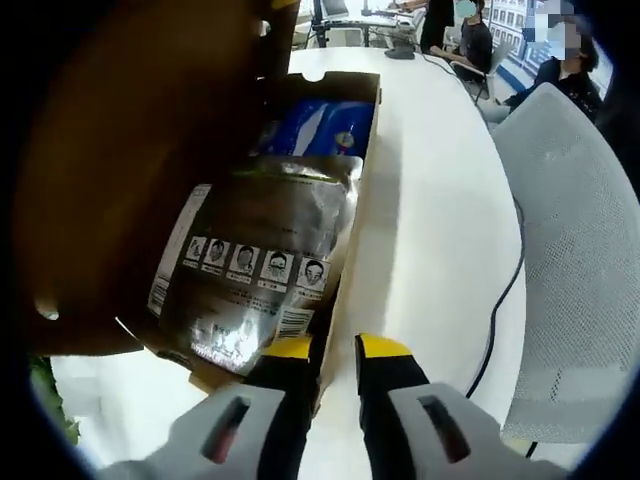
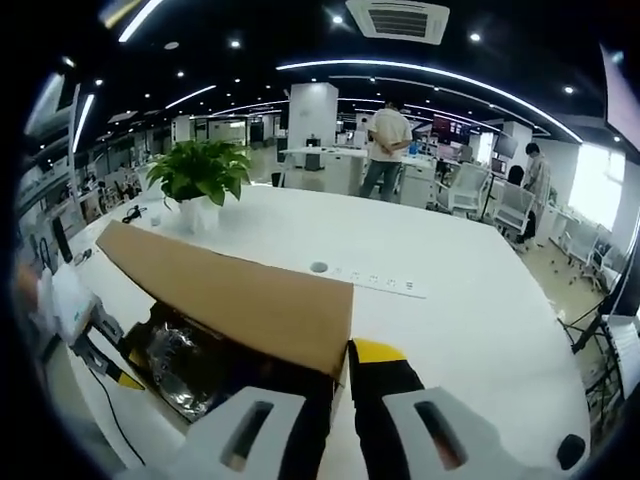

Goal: Operate the shoe box by opening the lid, removing the specified soft item, and placing it in the target area until the item is outside and the box remains undamaged.

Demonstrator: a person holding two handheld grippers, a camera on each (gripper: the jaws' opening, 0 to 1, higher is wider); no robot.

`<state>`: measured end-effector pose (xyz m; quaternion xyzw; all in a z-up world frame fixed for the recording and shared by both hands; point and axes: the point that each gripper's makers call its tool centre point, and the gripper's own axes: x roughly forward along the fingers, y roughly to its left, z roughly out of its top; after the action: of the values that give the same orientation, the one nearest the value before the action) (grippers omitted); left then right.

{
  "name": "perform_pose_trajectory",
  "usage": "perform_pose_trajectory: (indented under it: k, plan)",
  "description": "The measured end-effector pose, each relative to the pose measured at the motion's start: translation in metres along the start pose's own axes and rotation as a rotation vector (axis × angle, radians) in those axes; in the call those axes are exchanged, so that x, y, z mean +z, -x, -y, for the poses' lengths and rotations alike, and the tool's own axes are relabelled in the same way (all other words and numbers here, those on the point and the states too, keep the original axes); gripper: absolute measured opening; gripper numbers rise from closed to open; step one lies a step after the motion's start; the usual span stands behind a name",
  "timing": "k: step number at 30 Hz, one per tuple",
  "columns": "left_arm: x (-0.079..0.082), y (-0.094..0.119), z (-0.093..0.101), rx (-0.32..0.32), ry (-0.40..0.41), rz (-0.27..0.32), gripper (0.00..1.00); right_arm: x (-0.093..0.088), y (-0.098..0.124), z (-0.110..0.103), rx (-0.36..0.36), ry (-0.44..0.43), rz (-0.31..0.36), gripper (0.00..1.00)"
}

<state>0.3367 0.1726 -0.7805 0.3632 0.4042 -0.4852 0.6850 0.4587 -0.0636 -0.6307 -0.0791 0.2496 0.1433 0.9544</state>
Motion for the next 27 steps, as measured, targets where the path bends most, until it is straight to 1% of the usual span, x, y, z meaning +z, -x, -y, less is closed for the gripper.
perform_pose_trajectory:
  k: [4, 7, 9, 10, 11, 12, 13, 14, 15, 17, 18, 21, 22, 24, 25, 27]
  plan:
    - [-0.001, -0.001, -0.002, -0.003, 0.005, -0.011, 0.1, 0.0, -0.001, 0.0, 0.003, 0.0, -0.003, 0.02]
    - [-0.001, -0.001, -0.002, 0.001, -0.013, -0.012, 0.09, 0.0, -0.001, -0.001, 0.001, 0.001, -0.001, 0.02]
    - [-0.002, -0.002, -0.003, 0.019, -0.045, -0.018, 0.08, -0.002, 0.0, -0.002, -0.001, 0.005, 0.002, 0.02]
    - [-0.003, -0.004, -0.003, 0.023, -0.05, -0.021, 0.09, -0.002, 0.0, -0.002, -0.002, 0.008, 0.003, 0.02]
    - [-0.004, -0.008, -0.002, 0.02, -0.047, -0.03, 0.13, -0.003, 0.001, -0.002, -0.005, 0.01, 0.003, 0.01]
    - [-0.008, -0.012, 0.004, 0.01, -0.083, -0.068, 0.15, -0.004, 0.001, -0.001, -0.005, 0.011, 0.001, 0.01]
    - [-0.009, -0.012, -0.002, 0.051, -0.12, -0.097, 0.13, -0.005, 0.002, -0.001, -0.003, 0.011, -0.002, 0.01]
    - [-0.009, -0.011, -0.01, 0.102, -0.154, -0.117, 0.08, -0.005, 0.002, -0.002, 0.004, 0.008, -0.005, 0.02]
    - [-0.007, -0.014, -0.001, 0.049, -0.1, -0.086, 0.08, -0.006, 0.003, -0.003, 0.009, 0.012, -0.007, 0.02]
    - [-0.007, -0.012, -0.005, 0.053, -0.082, -0.071, 0.08, -0.007, 0.005, -0.004, 0.015, 0.015, -0.008, 0.02]
    - [-0.007, -0.011, -0.005, 0.042, -0.079, -0.073, 0.08, -0.006, 0.005, -0.005, 0.017, 0.01, -0.005, 0.02]
    - [-0.008, -0.012, -0.004, 0.036, -0.087, -0.083, 0.07, -0.005, 0.005, -0.005, 0.015, -0.014, -0.002, 0.02]
    - [-0.008, -0.011, -0.004, 0.035, -0.091, -0.082, 0.07, -0.003, 0.006, -0.004, 0.005, -0.035, 0.002, 0.02]
    - [-0.008, -0.011, -0.003, 0.031, -0.103, -0.077, 0.07, 0.0, 0.007, -0.002, -0.006, -0.032, 0.025, 0.01]
    - [-0.009, -0.011, -0.003, 0.031, -0.119, -0.074, 0.07, 0.0, 0.007, -0.002, -0.01, -0.03, 0.028, 0.01]
    - [-0.009, -0.011, -0.003, 0.036, -0.125, -0.078, 0.07, 0.0, 0.007, -0.002, -0.013, -0.035, 0.028, 0.01]
